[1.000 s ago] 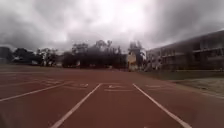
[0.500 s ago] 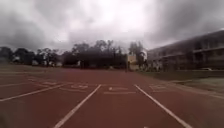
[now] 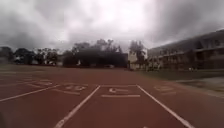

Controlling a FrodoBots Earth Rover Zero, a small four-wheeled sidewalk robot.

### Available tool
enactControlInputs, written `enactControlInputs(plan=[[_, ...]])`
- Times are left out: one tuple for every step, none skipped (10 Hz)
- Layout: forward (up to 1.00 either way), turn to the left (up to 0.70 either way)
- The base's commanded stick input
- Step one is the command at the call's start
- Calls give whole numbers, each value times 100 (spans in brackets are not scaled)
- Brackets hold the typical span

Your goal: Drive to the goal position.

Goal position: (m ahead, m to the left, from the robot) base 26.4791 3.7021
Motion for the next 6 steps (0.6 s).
enactControlInputs(plan=[[67, 0], [67, 0], [67, 0], [67, 0], [67, 0], [67, 0]])
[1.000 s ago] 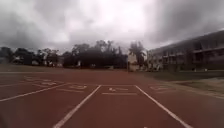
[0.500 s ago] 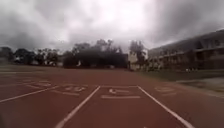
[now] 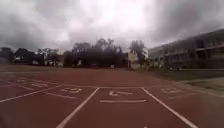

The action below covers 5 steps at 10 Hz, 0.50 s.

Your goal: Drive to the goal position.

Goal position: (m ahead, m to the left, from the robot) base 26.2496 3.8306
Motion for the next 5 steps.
enactControlInputs(plan=[[67, 0], [67, 0], [67, 0], [67, 0], [67, 0]])
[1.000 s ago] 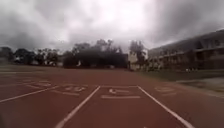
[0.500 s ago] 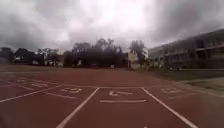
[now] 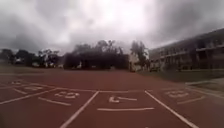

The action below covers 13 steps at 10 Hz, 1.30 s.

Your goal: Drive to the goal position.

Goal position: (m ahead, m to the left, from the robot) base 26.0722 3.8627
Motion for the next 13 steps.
enactControlInputs(plan=[[67, 0], [67, 0], [67, 0], [67, 0], [67, 0], [67, 0], [67, 0], [67, 0], [67, 0], [67, 0], [67, 0], [67, 0], [67, 0]])
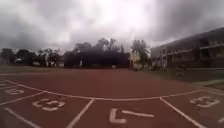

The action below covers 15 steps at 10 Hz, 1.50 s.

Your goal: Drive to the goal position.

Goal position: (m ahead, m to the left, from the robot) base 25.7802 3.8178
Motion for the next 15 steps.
enactControlInputs(plan=[[67, 0], [67, 0], [67, 0], [67, 0], [67, 0], [67, 0], [67, 0], [67, 0], [67, 0], [67, 0], [67, 0], [67, 0], [67, 0], [67, 0], [67, 0]])
